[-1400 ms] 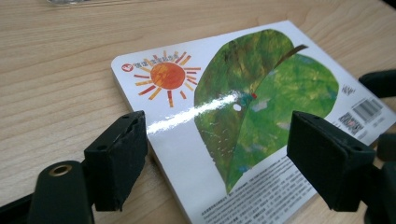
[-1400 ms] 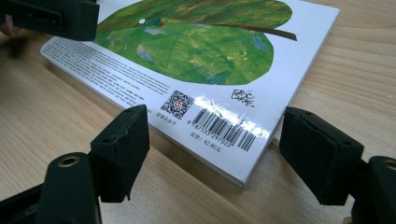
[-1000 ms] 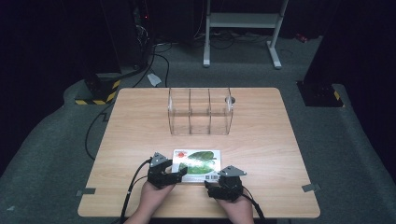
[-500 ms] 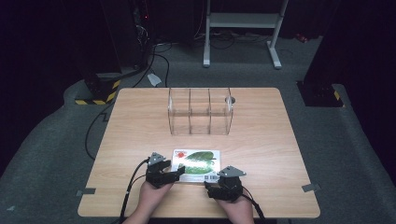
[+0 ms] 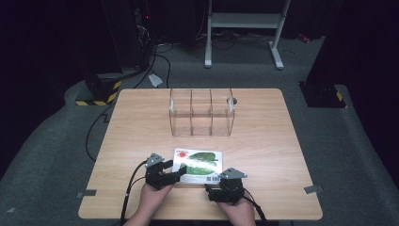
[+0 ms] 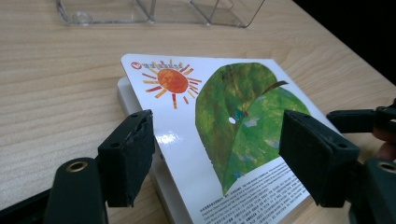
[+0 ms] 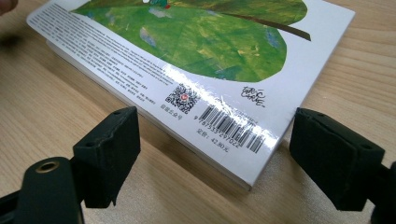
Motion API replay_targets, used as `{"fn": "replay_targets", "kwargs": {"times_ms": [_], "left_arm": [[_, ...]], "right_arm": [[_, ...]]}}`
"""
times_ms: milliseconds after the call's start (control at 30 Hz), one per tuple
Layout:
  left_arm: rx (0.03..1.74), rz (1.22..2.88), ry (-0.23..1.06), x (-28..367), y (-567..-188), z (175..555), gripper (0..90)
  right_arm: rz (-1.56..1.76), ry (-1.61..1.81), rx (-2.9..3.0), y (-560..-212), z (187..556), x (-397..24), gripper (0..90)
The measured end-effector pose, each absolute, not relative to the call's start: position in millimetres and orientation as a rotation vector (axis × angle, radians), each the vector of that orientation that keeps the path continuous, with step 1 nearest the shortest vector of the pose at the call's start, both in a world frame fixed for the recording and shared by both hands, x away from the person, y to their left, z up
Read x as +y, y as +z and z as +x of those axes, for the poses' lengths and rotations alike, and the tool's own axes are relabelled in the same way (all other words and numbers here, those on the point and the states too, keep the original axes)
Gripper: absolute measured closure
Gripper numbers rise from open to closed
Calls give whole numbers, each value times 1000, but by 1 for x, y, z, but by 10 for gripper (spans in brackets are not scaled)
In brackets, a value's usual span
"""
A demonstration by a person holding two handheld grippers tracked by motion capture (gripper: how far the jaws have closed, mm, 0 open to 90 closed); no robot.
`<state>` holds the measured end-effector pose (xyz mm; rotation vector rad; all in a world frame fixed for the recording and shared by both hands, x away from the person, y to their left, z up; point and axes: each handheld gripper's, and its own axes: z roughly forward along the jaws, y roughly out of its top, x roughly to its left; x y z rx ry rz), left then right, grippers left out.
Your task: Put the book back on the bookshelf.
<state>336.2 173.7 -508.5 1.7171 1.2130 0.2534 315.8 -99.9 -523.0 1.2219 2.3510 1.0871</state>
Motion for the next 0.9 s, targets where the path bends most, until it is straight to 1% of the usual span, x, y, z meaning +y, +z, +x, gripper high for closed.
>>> {"fn": "replay_targets", "kwargs": {"times_ms": [133,400,500,567,900], "left_arm": [[1182,1701,264,172,-503,333,272],[1140,1663,262,173,-493,329,282],[1132,1662,262,172,-492,327,286],[1129,1666,265,172,-492,328,286],[1159,1674,258,177,-497,333,296]], "right_arm": [[1216,1072,2341,-523,315,-99,139],[1213,1045,2329,-523,313,-98,143],[1229,1030,2314,-524,314,-98,165],[1258,1029,2299,-524,315,-98,201],[1272,1067,2279,-524,314,-102,227]]}}
